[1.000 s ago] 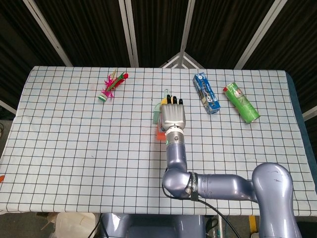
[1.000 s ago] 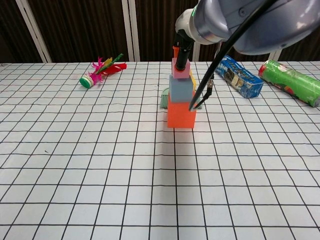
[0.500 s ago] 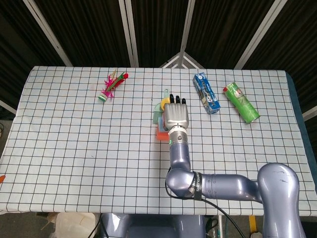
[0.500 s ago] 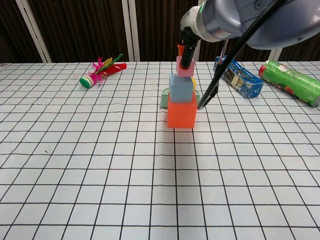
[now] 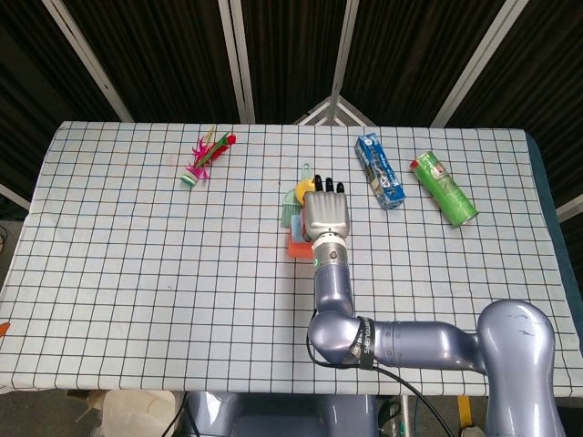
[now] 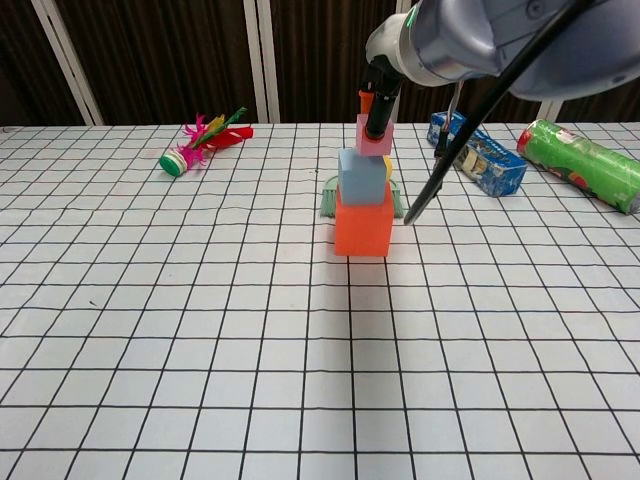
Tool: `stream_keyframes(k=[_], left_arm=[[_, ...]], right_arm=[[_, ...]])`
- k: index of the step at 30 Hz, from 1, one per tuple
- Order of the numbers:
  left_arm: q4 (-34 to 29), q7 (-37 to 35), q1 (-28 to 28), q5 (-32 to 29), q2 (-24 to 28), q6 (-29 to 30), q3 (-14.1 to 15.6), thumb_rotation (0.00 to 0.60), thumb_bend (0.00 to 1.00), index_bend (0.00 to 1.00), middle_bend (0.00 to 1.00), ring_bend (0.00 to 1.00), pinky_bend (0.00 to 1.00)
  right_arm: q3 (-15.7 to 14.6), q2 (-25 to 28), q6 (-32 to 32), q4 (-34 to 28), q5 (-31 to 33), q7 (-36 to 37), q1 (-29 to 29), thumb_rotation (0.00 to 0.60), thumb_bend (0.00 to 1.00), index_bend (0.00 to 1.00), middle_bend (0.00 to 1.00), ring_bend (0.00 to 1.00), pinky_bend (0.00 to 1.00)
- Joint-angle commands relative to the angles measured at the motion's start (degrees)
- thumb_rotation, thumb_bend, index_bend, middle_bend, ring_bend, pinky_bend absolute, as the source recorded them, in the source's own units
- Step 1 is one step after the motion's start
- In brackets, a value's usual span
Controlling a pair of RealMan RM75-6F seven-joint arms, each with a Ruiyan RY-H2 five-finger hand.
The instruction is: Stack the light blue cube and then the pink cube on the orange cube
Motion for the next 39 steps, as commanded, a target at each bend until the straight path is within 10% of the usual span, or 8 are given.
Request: stream_keyframes(k=[1, 39], left_arm=[[-0.04, 0.03, 0.02, 0.0, 0.0, 0.06, -0.01, 0.6, 0.16, 0.16, 0.0, 0.0, 0.0], [0.26, -1.01, 0.23, 0.33, 0.23, 0.41, 0.06, 0.6, 0.16, 0.16, 0.0, 0.0, 0.0]], right_arm=[[0.03, -0.03, -0.07, 0.0, 0.01, 0.0, 0.0, 0.6, 0.5, 0.51, 0.06, 0.04, 0.09], [0.49, -1.4, -0.18, 0.86, 0.05, -0.32, 0.76, 0.6, 0.5, 0.51, 0.06, 0.04, 0.09]])
